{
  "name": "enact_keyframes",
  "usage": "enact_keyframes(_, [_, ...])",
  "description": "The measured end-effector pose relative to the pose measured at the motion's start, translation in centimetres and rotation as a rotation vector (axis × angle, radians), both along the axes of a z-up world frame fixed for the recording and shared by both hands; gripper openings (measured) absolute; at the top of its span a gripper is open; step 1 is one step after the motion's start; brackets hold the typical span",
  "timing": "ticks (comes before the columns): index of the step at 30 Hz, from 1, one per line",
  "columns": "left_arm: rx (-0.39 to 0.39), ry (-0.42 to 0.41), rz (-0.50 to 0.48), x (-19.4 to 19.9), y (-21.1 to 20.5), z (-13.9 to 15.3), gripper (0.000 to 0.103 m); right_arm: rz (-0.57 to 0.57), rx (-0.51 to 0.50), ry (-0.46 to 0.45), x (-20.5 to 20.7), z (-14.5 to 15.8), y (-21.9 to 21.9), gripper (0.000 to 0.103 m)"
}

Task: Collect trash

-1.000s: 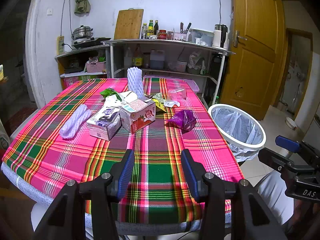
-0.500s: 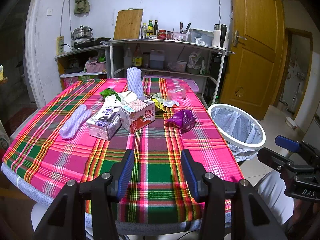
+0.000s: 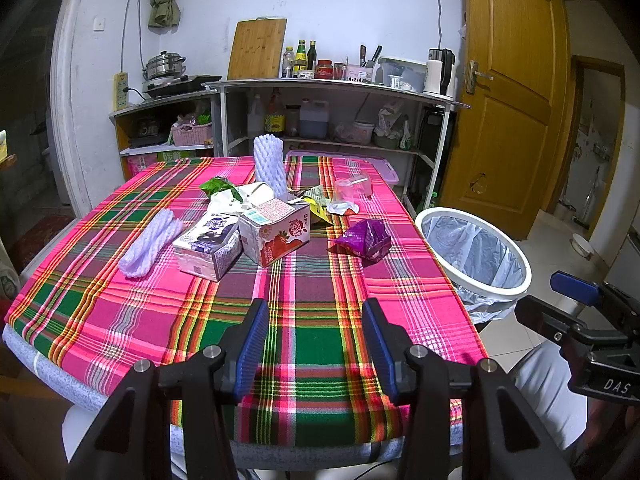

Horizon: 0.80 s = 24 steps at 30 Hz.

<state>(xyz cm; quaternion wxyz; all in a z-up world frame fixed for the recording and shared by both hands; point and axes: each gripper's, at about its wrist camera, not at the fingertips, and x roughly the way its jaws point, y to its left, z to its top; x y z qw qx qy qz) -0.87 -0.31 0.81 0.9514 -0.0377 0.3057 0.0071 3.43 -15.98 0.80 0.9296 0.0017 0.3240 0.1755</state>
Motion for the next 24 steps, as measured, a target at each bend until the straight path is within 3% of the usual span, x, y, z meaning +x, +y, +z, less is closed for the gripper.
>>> enact_keyframes(16, [-0.002, 0.006, 0.008, 0.2, 0.3, -0.4, 0.048, 0.008, 0.003, 0.002, 0.0, 0.1, -0.1, 0.088])
enact_keyframes(24, [-0.012, 0.017, 0.014, 1.6, 1.1, -0.9, 0.048, 0.036, 0.007, 0.01, 2.1, -0.6, 0.3, 0.088])
